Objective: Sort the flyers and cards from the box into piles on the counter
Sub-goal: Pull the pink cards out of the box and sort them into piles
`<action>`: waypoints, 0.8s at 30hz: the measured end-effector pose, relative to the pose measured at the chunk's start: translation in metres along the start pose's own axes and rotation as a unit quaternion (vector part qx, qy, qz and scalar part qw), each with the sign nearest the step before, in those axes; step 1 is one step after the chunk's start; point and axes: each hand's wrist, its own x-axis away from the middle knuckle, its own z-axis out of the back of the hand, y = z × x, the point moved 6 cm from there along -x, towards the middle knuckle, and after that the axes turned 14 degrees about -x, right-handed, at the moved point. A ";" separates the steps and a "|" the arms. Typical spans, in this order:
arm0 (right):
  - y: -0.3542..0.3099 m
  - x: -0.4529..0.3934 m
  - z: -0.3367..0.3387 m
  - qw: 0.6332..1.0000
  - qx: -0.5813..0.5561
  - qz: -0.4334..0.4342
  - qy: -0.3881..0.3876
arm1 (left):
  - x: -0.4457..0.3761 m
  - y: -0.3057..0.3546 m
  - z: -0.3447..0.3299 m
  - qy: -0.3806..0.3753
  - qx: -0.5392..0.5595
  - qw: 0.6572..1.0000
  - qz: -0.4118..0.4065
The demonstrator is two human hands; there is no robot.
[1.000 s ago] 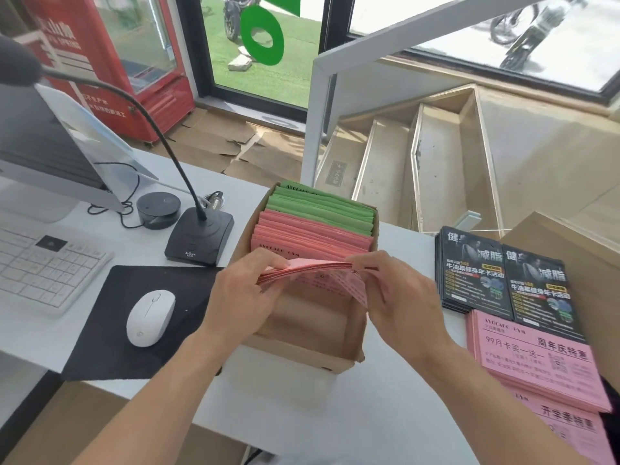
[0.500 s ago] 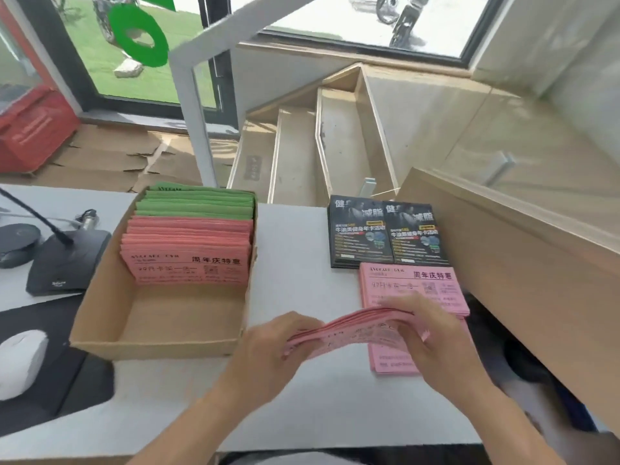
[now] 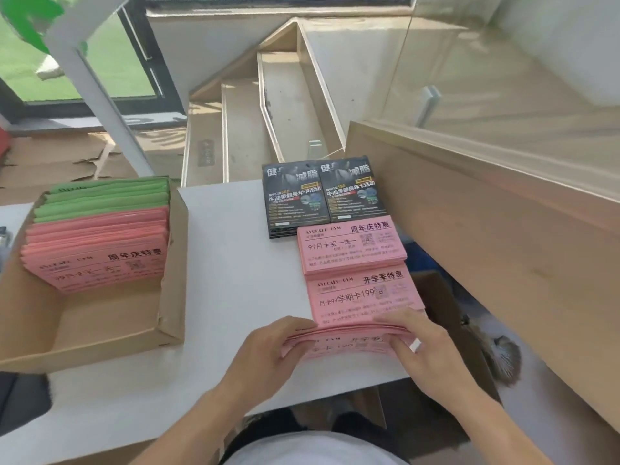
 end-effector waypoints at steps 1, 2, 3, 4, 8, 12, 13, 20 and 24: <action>0.004 0.001 0.001 1.000 -0.007 -0.004 0.001 | 0.000 0.001 -0.003 -0.001 -0.002 1.000 0.004; 0.006 0.002 0.002 1.000 -0.011 -0.007 0.003 | 0.000 0.001 -0.005 -0.006 -0.005 1.000 0.009; 0.008 0.001 0.004 1.000 -0.017 -0.009 0.007 | -0.001 0.001 -0.006 -0.010 -0.010 1.000 0.013; 0.009 0.000 0.005 1.000 -0.022 -0.010 0.014 | -0.003 0.002 -0.007 -0.010 -0.013 1.000 0.020; 0.005 -0.016 0.020 0.996 -0.049 -0.018 0.067 | -0.019 0.009 -0.002 -0.003 0.048 0.996 0.072; 0.000 -0.043 0.043 0.992 -0.044 -0.004 0.115 | -0.051 0.021 -0.007 0.009 0.053 0.993 0.108; 0.001 -0.050 0.046 0.993 -0.024 -0.006 0.119 | -0.060 0.021 -0.010 0.014 0.047 0.992 0.117; 0.038 -0.077 0.024 0.984 0.155 -0.030 0.080 | -0.084 0.009 -0.032 -0.011 -0.198 0.975 0.101; 0.034 -0.068 0.029 0.974 0.197 -0.028 0.105 | -0.063 0.006 -0.033 -0.017 -0.161 0.981 0.110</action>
